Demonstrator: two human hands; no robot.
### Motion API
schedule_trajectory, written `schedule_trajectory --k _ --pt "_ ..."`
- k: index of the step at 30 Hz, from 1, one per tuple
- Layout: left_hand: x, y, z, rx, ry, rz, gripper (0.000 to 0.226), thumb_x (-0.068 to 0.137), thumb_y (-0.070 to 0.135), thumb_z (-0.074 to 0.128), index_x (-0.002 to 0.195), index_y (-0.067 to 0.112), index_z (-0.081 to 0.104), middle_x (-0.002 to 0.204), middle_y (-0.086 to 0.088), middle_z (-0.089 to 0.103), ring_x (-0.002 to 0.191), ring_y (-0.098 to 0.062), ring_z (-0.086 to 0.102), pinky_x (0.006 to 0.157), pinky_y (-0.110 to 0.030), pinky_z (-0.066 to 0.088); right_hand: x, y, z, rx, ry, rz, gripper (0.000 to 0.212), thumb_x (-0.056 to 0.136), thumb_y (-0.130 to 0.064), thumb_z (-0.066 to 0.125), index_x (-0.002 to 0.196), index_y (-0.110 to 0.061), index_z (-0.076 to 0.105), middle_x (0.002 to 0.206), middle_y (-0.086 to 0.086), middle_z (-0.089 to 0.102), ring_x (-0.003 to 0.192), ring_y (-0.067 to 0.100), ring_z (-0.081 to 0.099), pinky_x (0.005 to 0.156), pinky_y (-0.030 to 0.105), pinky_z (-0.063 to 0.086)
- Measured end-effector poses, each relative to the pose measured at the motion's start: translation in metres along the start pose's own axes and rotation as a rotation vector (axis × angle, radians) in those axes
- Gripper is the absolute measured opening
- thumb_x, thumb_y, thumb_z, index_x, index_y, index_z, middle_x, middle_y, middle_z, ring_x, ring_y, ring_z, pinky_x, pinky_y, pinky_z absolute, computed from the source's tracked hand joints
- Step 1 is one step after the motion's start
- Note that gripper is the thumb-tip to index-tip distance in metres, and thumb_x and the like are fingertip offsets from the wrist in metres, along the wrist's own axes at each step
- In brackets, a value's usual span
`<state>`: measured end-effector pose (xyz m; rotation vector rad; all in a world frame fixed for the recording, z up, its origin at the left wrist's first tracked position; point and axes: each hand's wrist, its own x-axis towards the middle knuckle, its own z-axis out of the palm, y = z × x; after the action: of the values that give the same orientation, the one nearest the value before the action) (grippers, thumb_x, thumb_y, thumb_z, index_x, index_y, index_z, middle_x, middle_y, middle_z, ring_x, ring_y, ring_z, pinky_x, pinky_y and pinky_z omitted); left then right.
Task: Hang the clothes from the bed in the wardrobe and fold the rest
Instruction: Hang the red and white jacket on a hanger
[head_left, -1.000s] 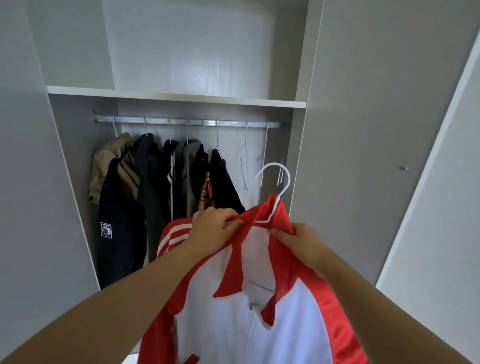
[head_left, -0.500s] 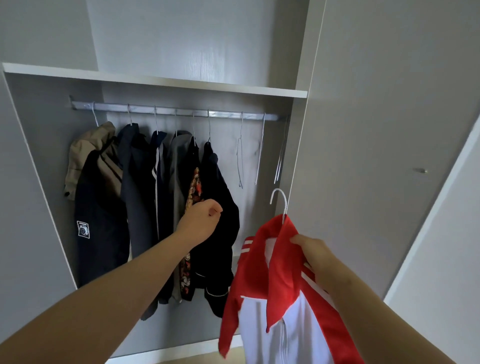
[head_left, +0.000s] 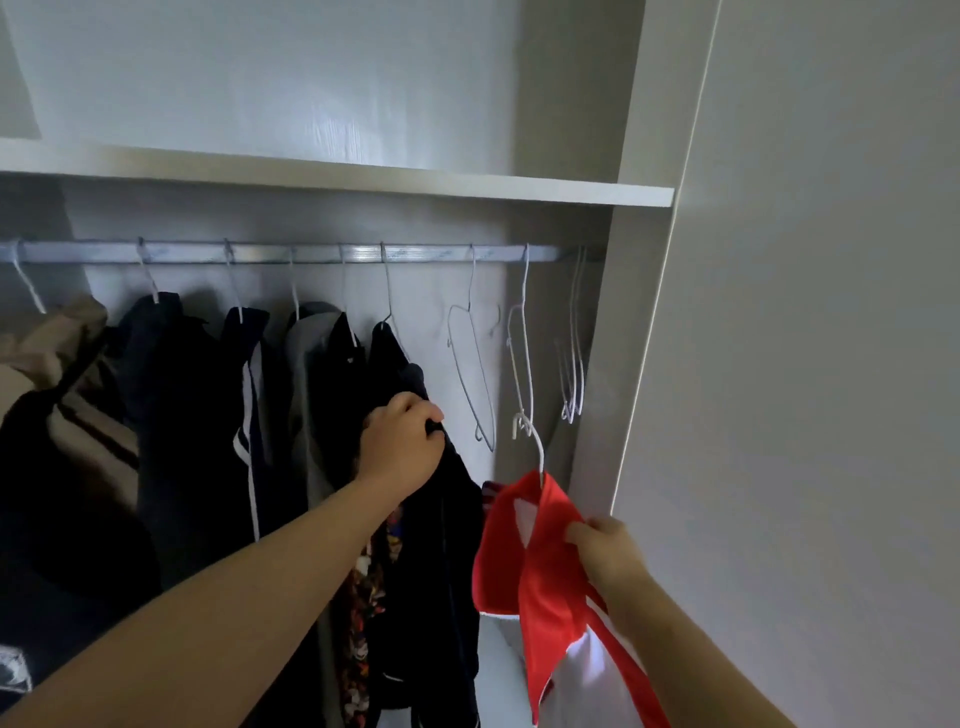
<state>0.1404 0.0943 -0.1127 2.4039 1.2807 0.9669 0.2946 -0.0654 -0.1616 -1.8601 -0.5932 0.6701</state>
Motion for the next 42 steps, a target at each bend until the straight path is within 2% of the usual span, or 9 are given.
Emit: schedule_trajectory --k 3,7,10,14,19,28,34,38,42 --pt "0.036 -0.011 0.012 0.153 -0.063 0.046 0.034 0.092 0.031 0.049 0.126 0.027 0.054 0.148 0.007 0.027 0.132 -0.025 0.025 0.103 -0.038 0.027 0.018 -0.009 0.028 -0.064 0.022 -0.011 0.016 0.083 -0.008 0.054 0.068 -0.014 0.053 0.074 0.012 0.057 0.075 0.027 0.057 0.066 0.031 0.042" --pt "0.066 -0.035 0.023 0.281 -0.209 0.102 0.038 0.098 0.031 0.035 0.134 0.026 0.046 0.156 0.007 0.007 0.143 -0.023 0.002 0.111 -0.043 0.016 0.036 -0.024 0.06 -0.14 0.011 -0.032 0.012 0.083 -0.01 0.05 0.073 -0.013 0.055 0.064 0.002 0.053 0.06 0.019 0.051 0.047 0.021 0.034" --pt "0.072 -0.05 0.019 0.338 -0.215 0.134 0.041 0.1 0.036 0.031 0.116 0.018 0.064 0.151 0.003 0.027 0.14 -0.024 0.013 0.107 -0.04 0.023 0.048 -0.034 0.08 -0.158 -0.021 -0.035 0.02 0.083 -0.007 0.048 0.064 -0.014 0.051 0.06 0.002 0.053 0.053 0.015 0.049 0.045 0.02 0.036" --pt "0.079 -0.068 0.001 0.414 -0.095 0.121 0.034 0.097 0.034 0.039 0.098 0.013 0.066 0.11 0.002 0.059 0.113 -0.025 0.041 0.087 -0.033 0.04 0.063 -0.055 0.105 -0.141 -0.1 -0.076 0.013 0.082 -0.002 0.046 0.076 -0.006 0.057 0.063 0.004 0.055 0.056 0.017 0.052 0.049 0.021 0.039" --pt "0.095 -0.076 -0.017 0.088 -0.112 0.061 0.024 0.092 0.012 0.048 0.111 0.018 0.063 0.105 0.001 0.063 0.105 -0.022 0.05 0.087 -0.036 0.047 0.087 -0.1 0.126 -0.056 -0.161 -0.124 0.012 0.086 -0.001 0.046 0.083 -0.003 0.057 0.063 0.005 0.053 0.052 0.014 0.048 0.047 0.021 0.039" --pt "0.141 -0.074 -0.021 0.045 -0.147 -0.038 0.028 0.086 0.022 0.063 0.114 0.023 0.061 0.12 -0.003 0.044 0.091 -0.013 0.049 0.086 -0.029 0.046 0.145 -0.197 0.122 0.123 -0.105 -0.189 0.009 0.085 0.0 0.044 0.079 -0.002 0.05 0.069 0.013 0.052 0.06 0.025 0.051 0.054 0.031 0.044" --pt "0.162 -0.065 -0.009 -0.232 -0.246 -0.193 0.033 0.088 0.014 0.056 0.12 0.022 0.059 0.098 -0.001 0.057 0.076 -0.013 0.055 0.038 -0.017 0.045 0.174 -0.239 0.133 0.272 -0.16 -0.219 0.018 0.089 -0.015 0.052 0.074 -0.006 0.048 0.07 0.011 0.054 0.062 0.025 0.053 0.061 0.034 0.048" --pt "0.166 -0.067 0.001 -0.404 -0.248 -0.317 0.036 0.086 0.008 0.057 0.121 0.017 0.057 0.092 -0.003 0.055 0.072 -0.011 0.054 0.038 -0.015 0.047 0.191 -0.243 0.148 0.322 -0.139 -0.203 0.022 0.088 -0.012 0.052 0.067 -0.01 0.047 0.061 0.008 0.048 0.049 0.02 0.043 0.041 0.021 0.036" --pt "0.171 -0.067 0.005 -0.48 -0.269 -0.361 0.03 0.085 0.006 0.06 0.112 0.017 0.056 0.081 -0.002 0.054 0.066 -0.01 0.053 0.039 -0.016 0.048 0.212 -0.246 0.154 0.203 -0.126 -0.292 0.023 0.088 -0.005 0.047 0.066 -0.012 0.046 0.065 0.009 0.048 0.052 0.02 0.043 0.046 0.027 0.034"
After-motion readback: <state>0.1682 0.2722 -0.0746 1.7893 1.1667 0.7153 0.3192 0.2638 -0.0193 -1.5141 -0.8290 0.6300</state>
